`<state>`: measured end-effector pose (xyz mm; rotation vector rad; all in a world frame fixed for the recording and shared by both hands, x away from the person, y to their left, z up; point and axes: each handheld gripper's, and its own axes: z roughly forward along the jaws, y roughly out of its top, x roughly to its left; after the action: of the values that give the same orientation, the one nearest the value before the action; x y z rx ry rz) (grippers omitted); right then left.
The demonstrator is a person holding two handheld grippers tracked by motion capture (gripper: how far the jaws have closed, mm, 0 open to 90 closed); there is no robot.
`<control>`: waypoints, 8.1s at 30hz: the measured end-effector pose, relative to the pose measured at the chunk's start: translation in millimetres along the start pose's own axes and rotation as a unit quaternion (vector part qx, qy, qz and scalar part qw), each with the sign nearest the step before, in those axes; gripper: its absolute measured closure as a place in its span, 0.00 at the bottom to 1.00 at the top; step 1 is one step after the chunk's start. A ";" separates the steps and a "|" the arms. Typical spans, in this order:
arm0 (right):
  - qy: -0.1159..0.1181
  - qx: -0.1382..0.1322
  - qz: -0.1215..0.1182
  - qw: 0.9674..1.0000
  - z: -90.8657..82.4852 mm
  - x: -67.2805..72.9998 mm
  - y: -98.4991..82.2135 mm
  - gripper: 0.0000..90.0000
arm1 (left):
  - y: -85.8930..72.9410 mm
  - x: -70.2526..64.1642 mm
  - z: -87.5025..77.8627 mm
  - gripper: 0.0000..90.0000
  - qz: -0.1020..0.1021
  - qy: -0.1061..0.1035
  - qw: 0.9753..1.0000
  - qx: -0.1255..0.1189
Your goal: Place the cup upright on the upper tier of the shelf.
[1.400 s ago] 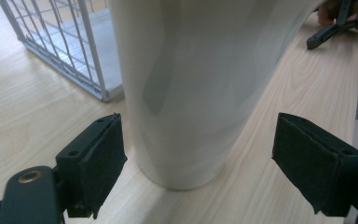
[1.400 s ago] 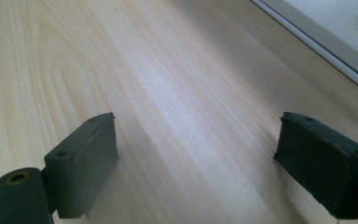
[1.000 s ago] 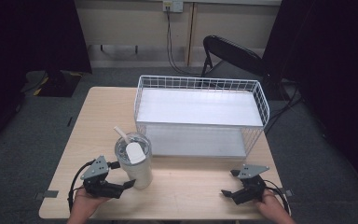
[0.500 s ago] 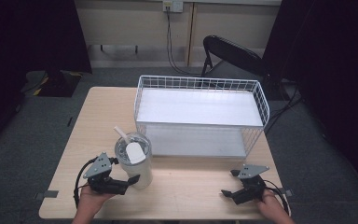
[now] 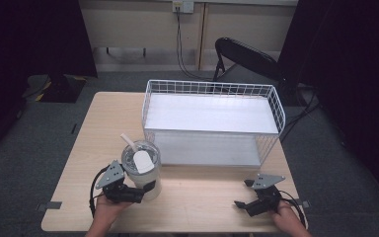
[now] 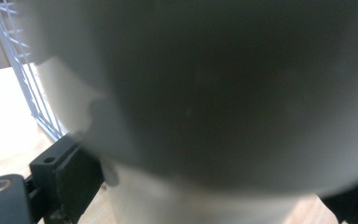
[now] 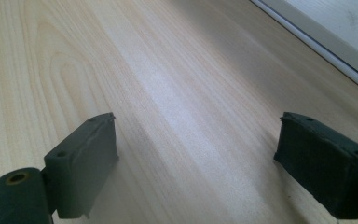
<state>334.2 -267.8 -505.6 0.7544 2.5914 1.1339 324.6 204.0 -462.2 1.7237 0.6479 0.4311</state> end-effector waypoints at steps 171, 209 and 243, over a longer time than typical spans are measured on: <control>0.002 0.000 -0.001 1.000 0.3 -1.3 0.4 0.12 | 267.8 -15.2 87.4 0.11 -0.007 -0.004 1.000 -0.014; 0.002 0.000 -0.001 1.000 0.3 -1.3 0.4 0.12 | 273.4 3.6 129.6 0.11 0.001 0.020 1.000 -0.010; 0.002 0.001 -0.001 1.000 0.3 -1.3 0.4 0.12 | 267.2 13.8 167.6 0.11 0.007 0.046 0.999 -0.002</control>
<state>335.6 -268.1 -505.5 0.7500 2.5961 1.1343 487.5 42.0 -245.7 1.7139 0.6997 0.5235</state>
